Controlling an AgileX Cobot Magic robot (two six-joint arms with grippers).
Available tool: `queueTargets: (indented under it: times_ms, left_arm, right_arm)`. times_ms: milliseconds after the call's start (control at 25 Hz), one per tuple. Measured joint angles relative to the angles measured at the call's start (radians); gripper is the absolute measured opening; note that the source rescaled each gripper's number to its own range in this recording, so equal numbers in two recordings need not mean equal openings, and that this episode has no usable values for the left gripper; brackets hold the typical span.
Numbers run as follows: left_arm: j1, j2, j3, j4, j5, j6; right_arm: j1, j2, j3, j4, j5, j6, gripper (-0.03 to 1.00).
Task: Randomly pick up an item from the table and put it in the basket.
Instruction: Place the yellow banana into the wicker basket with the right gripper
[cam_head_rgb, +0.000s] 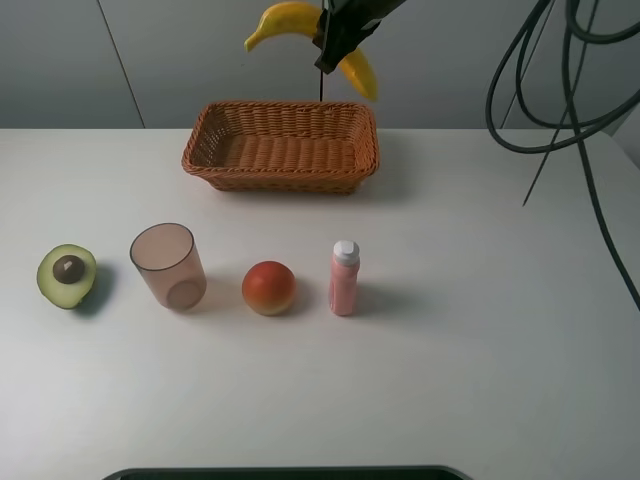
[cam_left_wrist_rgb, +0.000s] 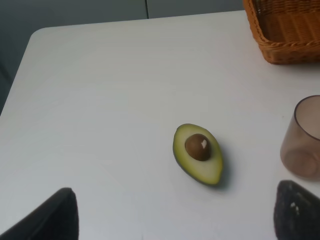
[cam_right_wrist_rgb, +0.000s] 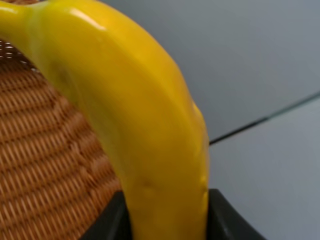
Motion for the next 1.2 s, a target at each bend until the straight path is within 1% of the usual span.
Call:
queueTargets:
  times_ms: [120, 280, 440, 800, 840, 880, 920, 960, 1000, 1040, 1080, 1200]
  left_arm:
    - [0.000, 0.000, 0.000, 0.000, 0.000, 0.000]
    - [0.000, 0.000, 0.000, 0.000, 0.000, 0.000]
    - [0.000, 0.000, 0.000, 0.000, 0.000, 0.000]
    - [0.000, 0.000, 0.000, 0.000, 0.000, 0.000]
    - [0.000, 0.000, 0.000, 0.000, 0.000, 0.000]
    - [0.000, 0.000, 0.000, 0.000, 0.000, 0.000]
    - [0.000, 0.000, 0.000, 0.000, 0.000, 0.000]
    - [0.000, 0.000, 0.000, 0.000, 0.000, 0.000]
    - [0.000, 0.000, 0.000, 0.000, 0.000, 0.000]
    - [0.000, 0.000, 0.000, 0.000, 0.000, 0.000]
    - [0.000, 0.000, 0.000, 0.000, 0.000, 0.000]
    - [0.000, 0.000, 0.000, 0.000, 0.000, 0.000]
  right_arm:
    - [0.015, 0.079, -0.034, 0.000, -0.002, -0.002, 0.02]
    - [0.018, 0.145, -0.038, 0.000, 0.003, -0.002, 0.02]
    - [0.018, 0.158, -0.038, 0.010, 0.023, -0.002, 0.02]
    - [0.018, 0.158, -0.044, 0.054, 0.027, 0.000, 0.02]
    - [0.018, 0.158, -0.044, 0.061, 0.029, 0.000, 0.07]
    - [0.018, 0.158, -0.044, 0.073, 0.033, 0.000, 0.18]
    - [0.018, 0.158, -0.044, 0.080, 0.035, 0.002, 0.39]
    - [0.018, 0.158, -0.044, 0.082, 0.038, 0.002, 0.63]
    - [0.018, 0.158, -0.044, 0.082, 0.039, 0.002, 0.84]
    - [0.018, 0.158, -0.044, 0.082, 0.042, 0.002, 0.92]
    - [0.018, 0.158, -0.044, 0.084, 0.044, 0.002, 0.96]
    - [0.018, 0.158, -0.044, 0.086, 0.044, 0.002, 0.99]
